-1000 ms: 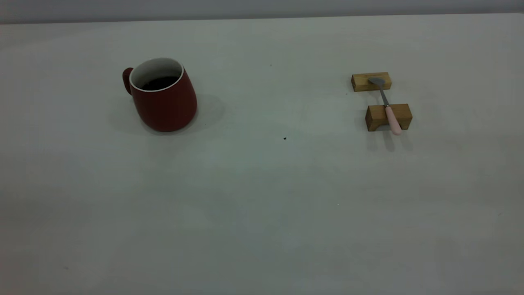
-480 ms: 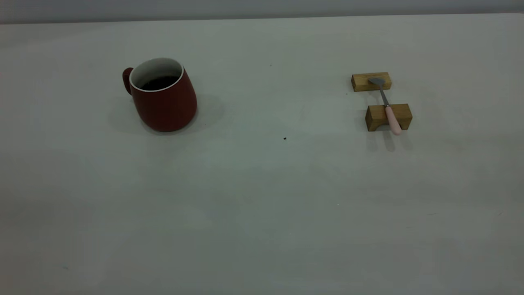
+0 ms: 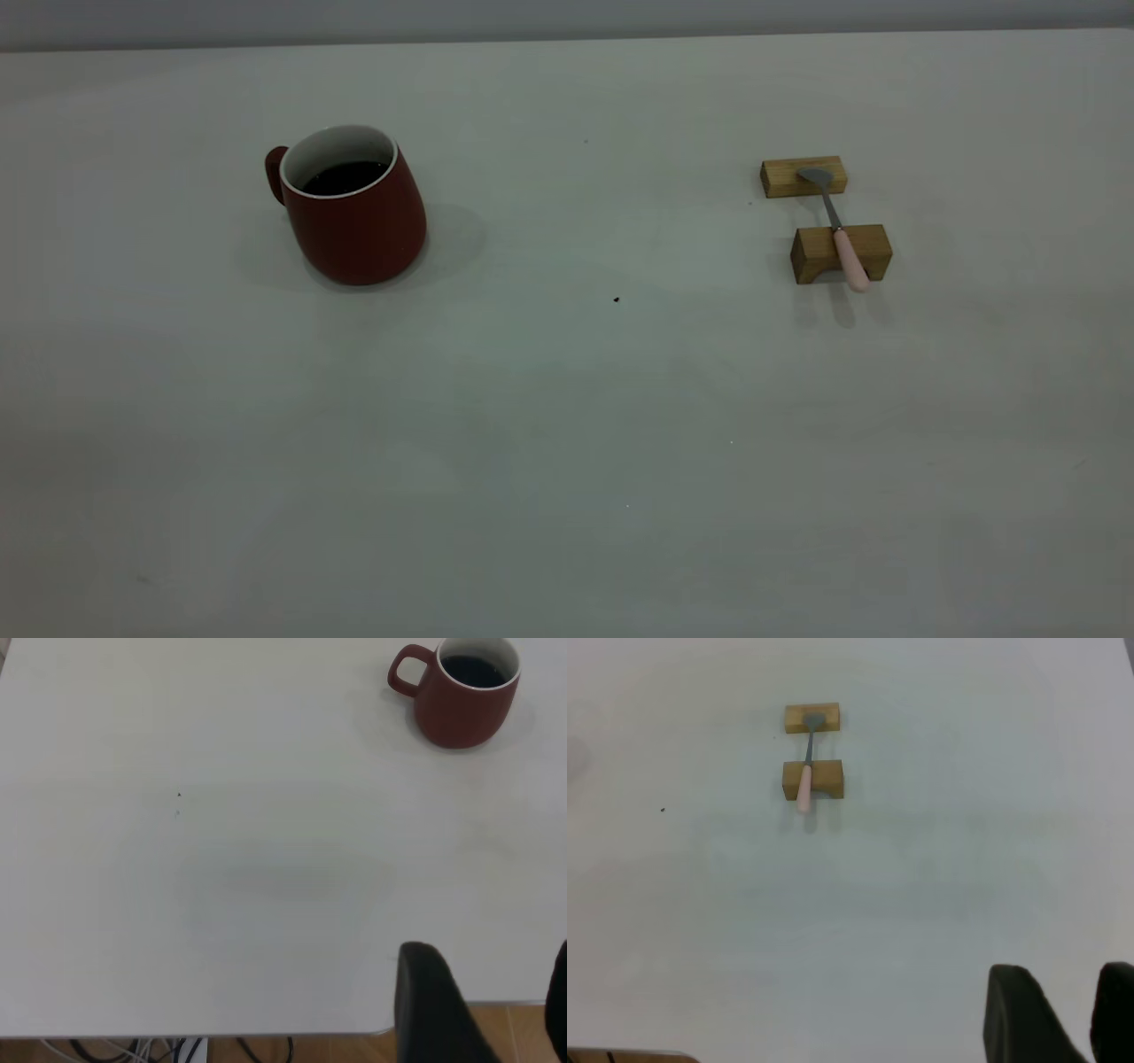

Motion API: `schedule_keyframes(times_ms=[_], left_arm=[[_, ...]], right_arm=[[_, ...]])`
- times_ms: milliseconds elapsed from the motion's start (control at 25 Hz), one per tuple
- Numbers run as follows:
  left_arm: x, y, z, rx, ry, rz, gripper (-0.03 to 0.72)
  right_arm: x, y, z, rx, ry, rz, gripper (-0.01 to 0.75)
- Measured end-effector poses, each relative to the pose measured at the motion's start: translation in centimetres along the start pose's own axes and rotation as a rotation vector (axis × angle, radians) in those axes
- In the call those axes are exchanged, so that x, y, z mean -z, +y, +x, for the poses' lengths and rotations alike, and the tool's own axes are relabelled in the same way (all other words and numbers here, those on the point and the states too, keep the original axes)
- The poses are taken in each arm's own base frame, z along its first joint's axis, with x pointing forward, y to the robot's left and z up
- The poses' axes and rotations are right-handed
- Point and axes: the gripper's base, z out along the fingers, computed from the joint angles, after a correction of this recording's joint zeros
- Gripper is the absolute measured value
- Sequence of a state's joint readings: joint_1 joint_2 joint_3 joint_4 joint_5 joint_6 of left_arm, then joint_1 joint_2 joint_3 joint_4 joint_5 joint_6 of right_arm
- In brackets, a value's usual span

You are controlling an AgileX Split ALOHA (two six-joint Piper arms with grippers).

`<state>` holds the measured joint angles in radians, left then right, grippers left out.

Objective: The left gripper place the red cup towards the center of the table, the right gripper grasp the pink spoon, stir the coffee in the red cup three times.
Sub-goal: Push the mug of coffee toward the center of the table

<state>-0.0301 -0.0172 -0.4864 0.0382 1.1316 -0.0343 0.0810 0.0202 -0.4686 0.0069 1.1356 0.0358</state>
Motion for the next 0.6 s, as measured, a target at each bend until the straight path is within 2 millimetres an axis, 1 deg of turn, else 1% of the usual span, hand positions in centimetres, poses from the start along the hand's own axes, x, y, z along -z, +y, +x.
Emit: schedule_keyframes(times_ms=[160, 280, 320, 440, 600], left_arm=[[-0.3, 0.0, -0.3, 0.0, 0.03, -0.001, 0.39], [-1.0, -0.1, -1.8, -0.004, 0.123, -0.002, 0.39], [-1.2, -0.1, -2.5, -0.005, 0.149, -0.003, 0.39], [-2.9, -0.3, -5.5, -0.011, 0.215, -0.003, 0.39], [-6.5, -0.5, -9.5, -0.019, 0.301, -0.001, 0.39]], right_arm=[[0.0, 0.0, 0.0, 0.0, 0.0, 0.0, 0.24], [0.0, 0.0, 0.0, 0.001, 0.0, 0.0, 0.24], [0.0, 0.0, 0.0, 0.001, 0.0, 0.0, 0.24], [0.0, 0.0, 0.0, 0.001, 0.0, 0.0, 0.24], [0.0, 0.0, 0.0, 0.001, 0.0, 0.0, 0.24]])
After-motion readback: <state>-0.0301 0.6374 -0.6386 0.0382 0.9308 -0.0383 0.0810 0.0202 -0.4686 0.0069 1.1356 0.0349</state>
